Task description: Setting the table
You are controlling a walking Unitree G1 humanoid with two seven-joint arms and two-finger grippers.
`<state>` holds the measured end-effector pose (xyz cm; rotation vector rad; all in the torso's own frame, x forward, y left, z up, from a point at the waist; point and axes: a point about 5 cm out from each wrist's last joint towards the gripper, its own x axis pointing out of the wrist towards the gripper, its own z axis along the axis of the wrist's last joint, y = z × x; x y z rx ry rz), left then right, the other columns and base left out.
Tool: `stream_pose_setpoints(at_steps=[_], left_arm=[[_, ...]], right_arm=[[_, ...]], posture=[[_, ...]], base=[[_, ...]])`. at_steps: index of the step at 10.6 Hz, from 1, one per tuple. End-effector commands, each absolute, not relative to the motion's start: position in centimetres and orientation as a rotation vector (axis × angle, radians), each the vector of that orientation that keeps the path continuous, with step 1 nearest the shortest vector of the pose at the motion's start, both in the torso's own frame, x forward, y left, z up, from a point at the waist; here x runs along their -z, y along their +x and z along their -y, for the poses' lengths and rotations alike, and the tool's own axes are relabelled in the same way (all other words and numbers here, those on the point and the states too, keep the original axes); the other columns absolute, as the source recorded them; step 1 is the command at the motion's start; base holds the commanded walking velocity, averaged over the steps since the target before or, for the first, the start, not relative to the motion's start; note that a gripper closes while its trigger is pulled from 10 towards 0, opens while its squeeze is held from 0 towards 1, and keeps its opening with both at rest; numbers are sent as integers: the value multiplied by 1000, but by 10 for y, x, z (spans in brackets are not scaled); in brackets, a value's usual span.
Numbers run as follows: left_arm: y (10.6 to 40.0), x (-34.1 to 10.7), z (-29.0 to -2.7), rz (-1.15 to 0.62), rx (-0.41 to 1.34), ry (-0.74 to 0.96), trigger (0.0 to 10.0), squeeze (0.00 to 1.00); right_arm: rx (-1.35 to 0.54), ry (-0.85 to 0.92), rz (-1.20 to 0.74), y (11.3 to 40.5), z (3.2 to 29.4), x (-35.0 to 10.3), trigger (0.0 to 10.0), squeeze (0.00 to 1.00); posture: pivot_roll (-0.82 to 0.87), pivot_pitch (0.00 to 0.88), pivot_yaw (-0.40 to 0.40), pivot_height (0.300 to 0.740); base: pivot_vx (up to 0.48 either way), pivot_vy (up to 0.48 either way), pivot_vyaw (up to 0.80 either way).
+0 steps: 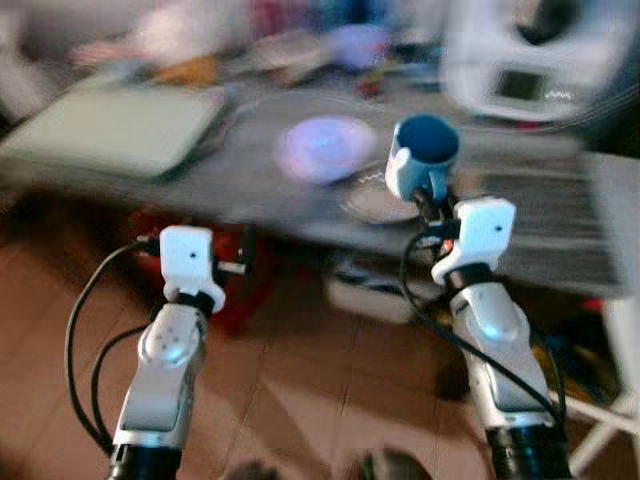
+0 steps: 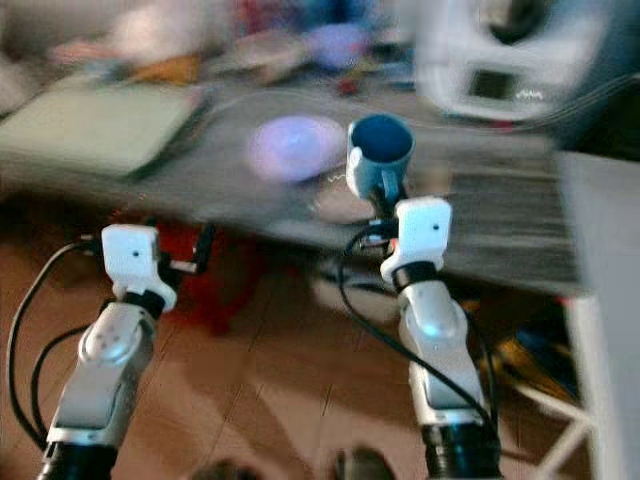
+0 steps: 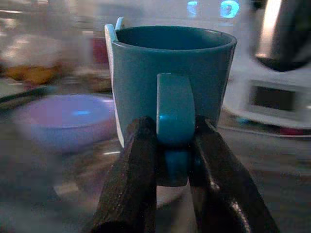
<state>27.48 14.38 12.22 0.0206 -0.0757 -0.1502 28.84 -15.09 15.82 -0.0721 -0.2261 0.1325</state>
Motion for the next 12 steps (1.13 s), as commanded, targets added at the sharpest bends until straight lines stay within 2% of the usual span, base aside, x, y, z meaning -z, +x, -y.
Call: stream_pose_setpoints(at_steps=[1, 2, 6, 8, 12], left_arm=[[274, -126, -139, 92, 164, 21, 10000, 0], [272, -128, -140, 111, 156, -9, 10000, 0], [268, -130, -149, 120, 99, 12, 10000, 0], [262, -126, -164, 91, 22, 44, 10000, 0], [243, -126, -175, 57, 9, 66, 10000, 0]], right_arm=[[-99, -84, 242, 290, 158, -163, 10000, 0], [-100, -77, 242, 292, 157, -163, 10000, 0], [-162, -38, 236, 303, 152, -166, 10000, 0], [-259, -21, 248, 323, 148, -178, 10000, 0], [-281, -16, 204, 351, 154, -176, 10000, 0]], posture=[[-23, 74, 19, 740], [-20, 77, 17, 740], [-10, 99, 17, 740], [12, 122, 17, 740], [88, 183, 19, 740]], base=[[480, 0, 0], [442, 0, 0], [0, 0, 0], [0, 0, 0], [0, 0, 0]])
